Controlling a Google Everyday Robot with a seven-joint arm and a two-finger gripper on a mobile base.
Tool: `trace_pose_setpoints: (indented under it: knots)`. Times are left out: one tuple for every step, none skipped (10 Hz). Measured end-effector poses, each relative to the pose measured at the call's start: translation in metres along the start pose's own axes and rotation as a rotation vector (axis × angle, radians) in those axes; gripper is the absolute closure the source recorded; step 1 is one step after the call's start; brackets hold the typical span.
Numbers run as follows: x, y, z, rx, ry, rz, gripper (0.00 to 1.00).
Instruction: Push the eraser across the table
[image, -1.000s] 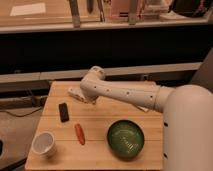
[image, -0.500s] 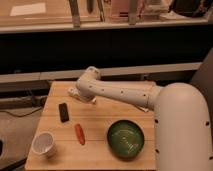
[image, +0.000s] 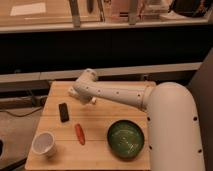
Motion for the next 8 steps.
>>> trace_pose_setpoints:
  knots:
    - [0.001,0.000,0.000,-0.003,-0.001,-0.008,0.96]
    - [0.000,0.000,0.002,-0.006,-0.003,-0.015,0.96]
    - [-0.006,-0.003,0.010,-0.010,-0.013,-0.030,0.96]
    - [-0.015,-0.009,0.016,-0.011,-0.025,-0.047,0.96]
    - [-0.019,-0.012,0.019,-0.012,-0.028,-0.057,0.96]
    - [-0.022,-0.015,0.020,-0.014,-0.030,-0.070,0.96]
    - [-0.023,-0.016,0.022,-0.017,-0.032,-0.080,0.96]
    - [-0.030,-0.020,0.024,-0.020,-0.043,-0.089,0.96]
